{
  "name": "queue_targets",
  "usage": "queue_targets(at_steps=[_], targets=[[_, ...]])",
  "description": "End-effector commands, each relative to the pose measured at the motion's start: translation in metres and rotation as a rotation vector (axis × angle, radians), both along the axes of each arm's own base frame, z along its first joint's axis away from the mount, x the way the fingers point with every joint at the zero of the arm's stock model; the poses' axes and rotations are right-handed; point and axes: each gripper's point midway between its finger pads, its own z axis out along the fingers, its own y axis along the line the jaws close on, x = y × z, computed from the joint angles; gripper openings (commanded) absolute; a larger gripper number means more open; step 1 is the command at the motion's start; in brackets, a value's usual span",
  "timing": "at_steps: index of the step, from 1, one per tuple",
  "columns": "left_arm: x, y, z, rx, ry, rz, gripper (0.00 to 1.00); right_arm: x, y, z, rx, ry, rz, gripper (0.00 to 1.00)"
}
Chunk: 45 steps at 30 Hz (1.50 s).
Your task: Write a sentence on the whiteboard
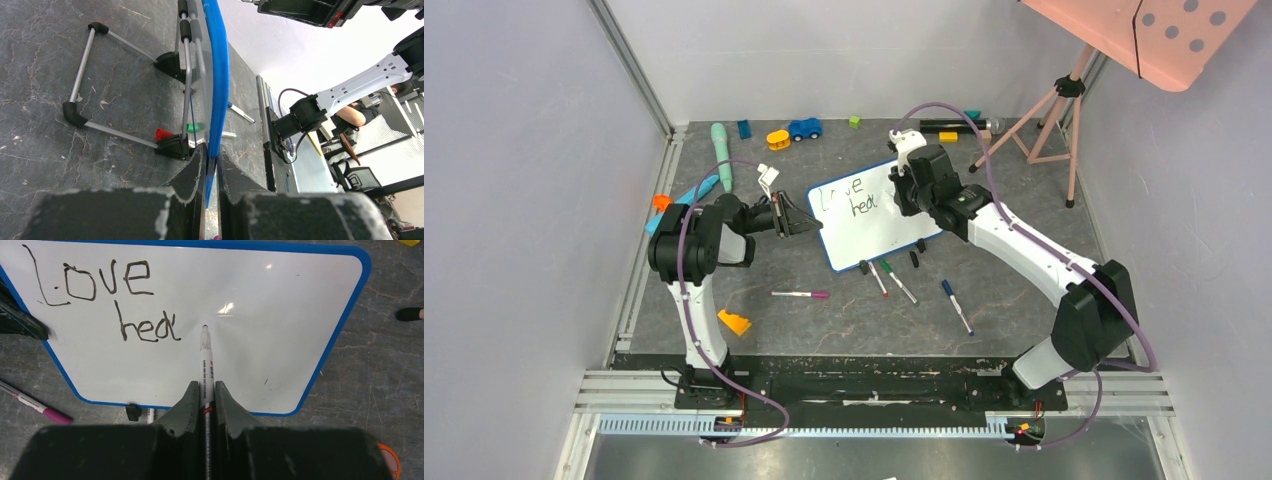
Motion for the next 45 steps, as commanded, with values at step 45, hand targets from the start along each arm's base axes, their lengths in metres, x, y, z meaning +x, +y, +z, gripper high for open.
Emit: queue_targets(at_steps=[45], targets=[[-0.015,-0.001,-0.001,0.01,-0.046,-0.045,0.02,0.012,0.019,0.015,0.093,-0.066,0.042,0.0]])
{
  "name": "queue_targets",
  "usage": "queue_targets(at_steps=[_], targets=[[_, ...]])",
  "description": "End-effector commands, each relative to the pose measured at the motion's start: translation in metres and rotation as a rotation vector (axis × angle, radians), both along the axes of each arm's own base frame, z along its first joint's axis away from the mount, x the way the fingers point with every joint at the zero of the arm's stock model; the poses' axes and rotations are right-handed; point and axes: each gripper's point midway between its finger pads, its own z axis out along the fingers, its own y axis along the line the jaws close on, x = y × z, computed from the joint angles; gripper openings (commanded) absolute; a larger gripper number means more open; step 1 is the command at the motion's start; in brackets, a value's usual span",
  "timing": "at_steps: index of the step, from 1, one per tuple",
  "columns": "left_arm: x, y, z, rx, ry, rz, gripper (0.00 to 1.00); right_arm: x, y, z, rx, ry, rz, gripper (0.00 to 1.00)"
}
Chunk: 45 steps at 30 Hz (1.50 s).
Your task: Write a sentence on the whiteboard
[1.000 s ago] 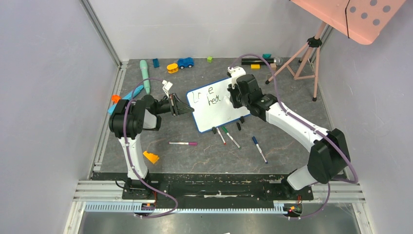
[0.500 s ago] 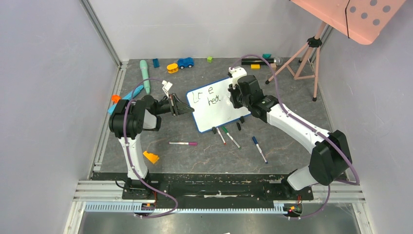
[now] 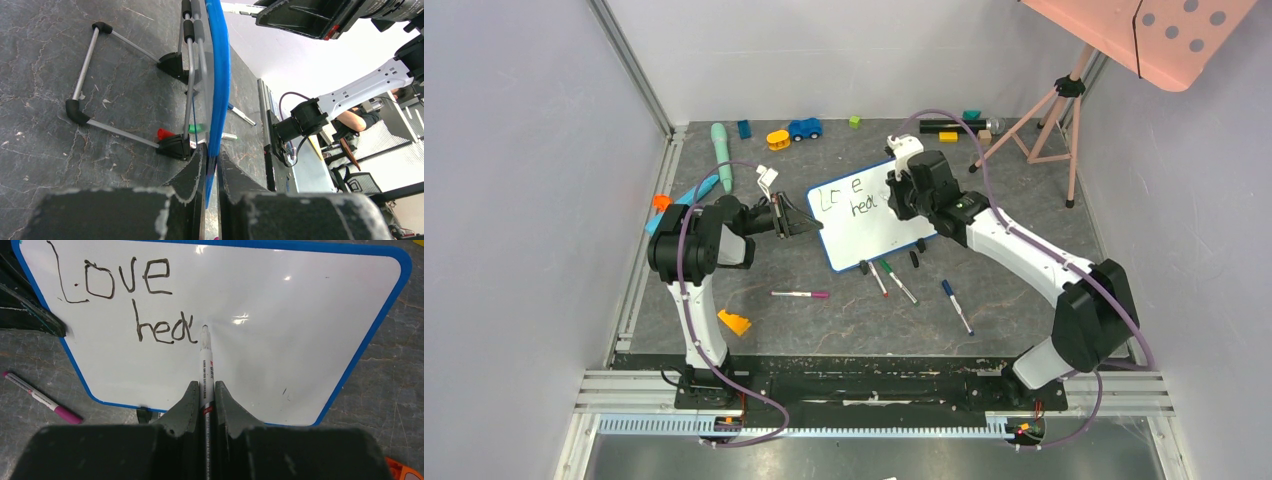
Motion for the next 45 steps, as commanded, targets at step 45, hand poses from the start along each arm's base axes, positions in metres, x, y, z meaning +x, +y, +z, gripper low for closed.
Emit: queue_targets(at_steps=[45], targets=[[-0.015,-0.001,0.002,0.012,-0.057,-0.064,0.02,0.0,-0.004,0.013,0.043,-0.006,-0.058,0.0]])
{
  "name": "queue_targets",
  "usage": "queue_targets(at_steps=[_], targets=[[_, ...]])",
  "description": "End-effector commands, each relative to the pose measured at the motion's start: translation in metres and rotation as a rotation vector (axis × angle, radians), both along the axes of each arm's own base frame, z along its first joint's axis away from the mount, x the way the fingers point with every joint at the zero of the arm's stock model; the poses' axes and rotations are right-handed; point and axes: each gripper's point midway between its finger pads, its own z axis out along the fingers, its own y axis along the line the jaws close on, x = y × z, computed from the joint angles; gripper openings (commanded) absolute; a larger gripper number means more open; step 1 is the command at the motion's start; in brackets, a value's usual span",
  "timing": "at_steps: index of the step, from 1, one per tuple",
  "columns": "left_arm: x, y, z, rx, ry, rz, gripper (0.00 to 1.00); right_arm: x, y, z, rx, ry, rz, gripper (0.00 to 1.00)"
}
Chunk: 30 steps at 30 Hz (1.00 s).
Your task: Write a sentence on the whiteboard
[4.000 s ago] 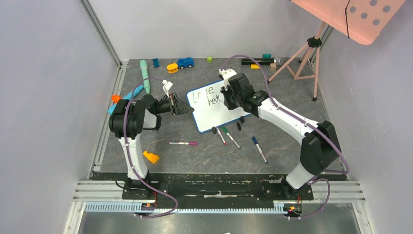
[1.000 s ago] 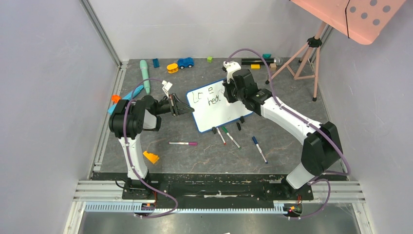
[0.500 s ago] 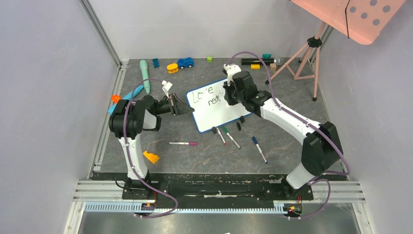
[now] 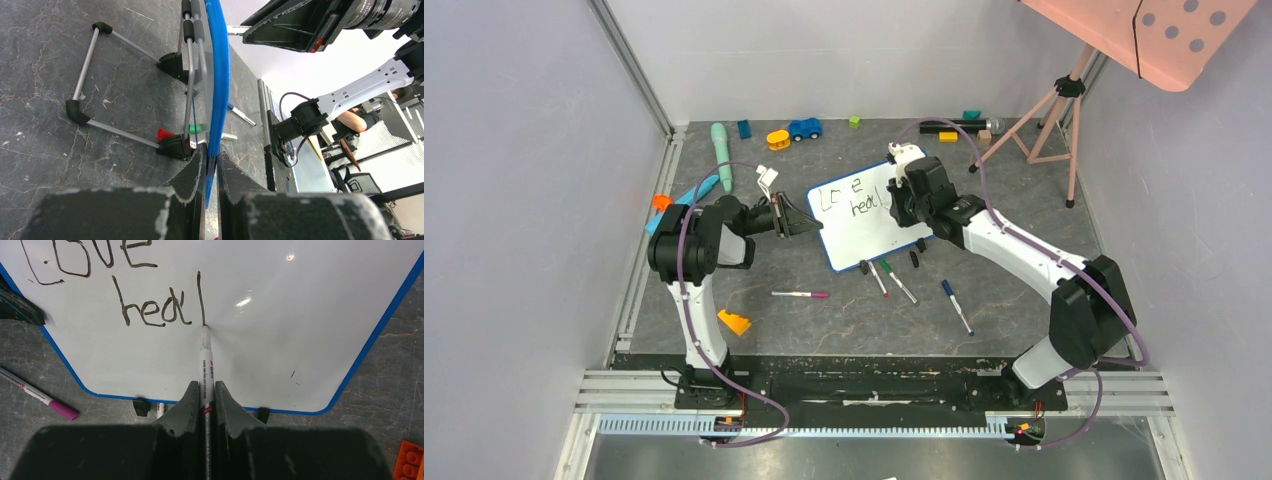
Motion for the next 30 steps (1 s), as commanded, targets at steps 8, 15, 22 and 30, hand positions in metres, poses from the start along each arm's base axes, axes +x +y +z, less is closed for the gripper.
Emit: queue_targets(at_steps=[8,15,22,30], targets=[[-0.016,-0.001,0.001,0.013,-0.055,-0.066,0.02,0.012,-0.006,0.052,0.05,-0.121,-0.036,0.0],[-0.015,-0.001,0.001,0.012,-0.053,-0.066,0.02,0.019,-0.004,0.052,0.049,-0.12,-0.038,0.0],[-0.015,-0.001,0.001,0.012,-0.052,-0.067,0.02,0.027,-0.005,0.05,0.044,-0.116,-0.048,0.0],[-0.014,-0.001,0.001,0.012,-0.052,-0.068,0.02,0.031,-0.006,0.044,0.034,-0.101,-0.053,0.0]])
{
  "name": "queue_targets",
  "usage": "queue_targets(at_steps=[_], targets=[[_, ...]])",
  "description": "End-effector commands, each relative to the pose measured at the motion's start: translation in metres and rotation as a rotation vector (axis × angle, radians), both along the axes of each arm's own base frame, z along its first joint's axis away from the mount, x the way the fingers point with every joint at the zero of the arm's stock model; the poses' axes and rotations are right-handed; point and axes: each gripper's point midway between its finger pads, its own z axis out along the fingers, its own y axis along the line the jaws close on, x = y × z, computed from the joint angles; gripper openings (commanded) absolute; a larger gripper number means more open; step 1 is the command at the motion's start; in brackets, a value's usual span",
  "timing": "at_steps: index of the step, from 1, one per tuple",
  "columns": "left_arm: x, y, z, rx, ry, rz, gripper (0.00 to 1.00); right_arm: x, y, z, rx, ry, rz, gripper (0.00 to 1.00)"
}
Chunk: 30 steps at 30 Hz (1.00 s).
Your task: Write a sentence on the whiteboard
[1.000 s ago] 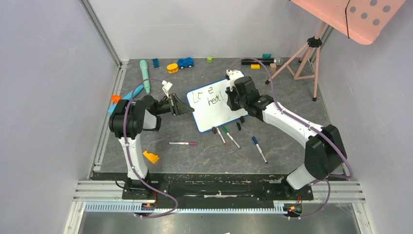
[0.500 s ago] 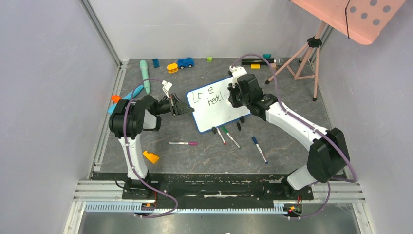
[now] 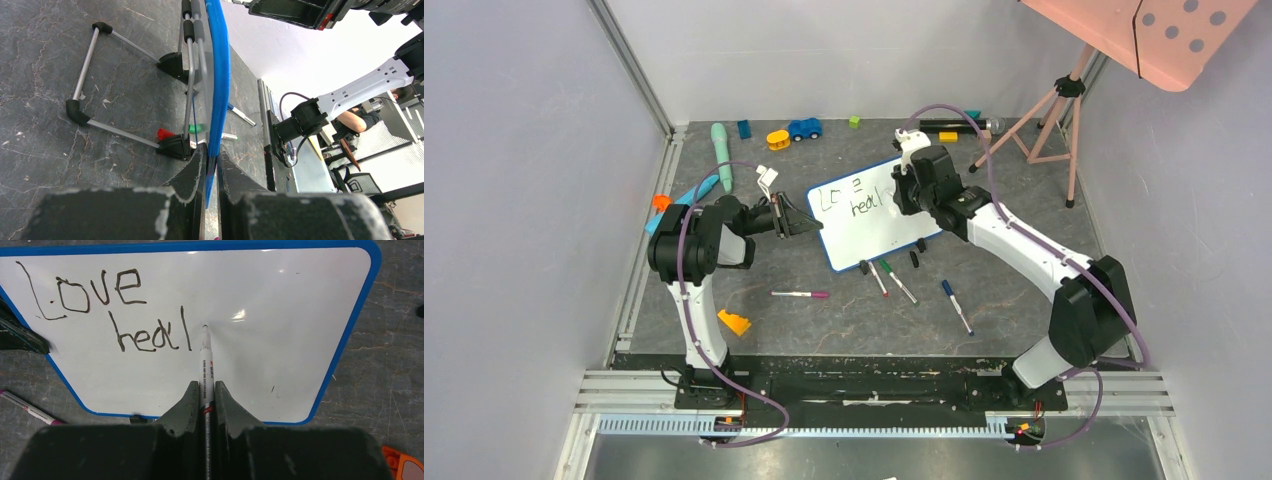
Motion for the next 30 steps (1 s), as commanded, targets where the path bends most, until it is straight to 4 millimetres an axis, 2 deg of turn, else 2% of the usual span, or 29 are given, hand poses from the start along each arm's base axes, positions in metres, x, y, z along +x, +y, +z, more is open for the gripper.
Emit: queue_targets(at_steps=[1,19,30], targets=[[-0.014,-0.001,0.001,0.012,-0.05,-0.067,0.02,0.013,0.002,0.018,0.011,-0.044,-0.011,0.0],[-0.014,-0.001,0.001,0.012,-0.052,-0.068,0.02,0.022,0.002,0.012,0.003,-0.031,-0.023,0.0],[-0.015,-0.001,0.0,0.012,-0.05,-0.067,0.02,0.014,0.01,0.006,0.024,-0.005,0.028,0.0]])
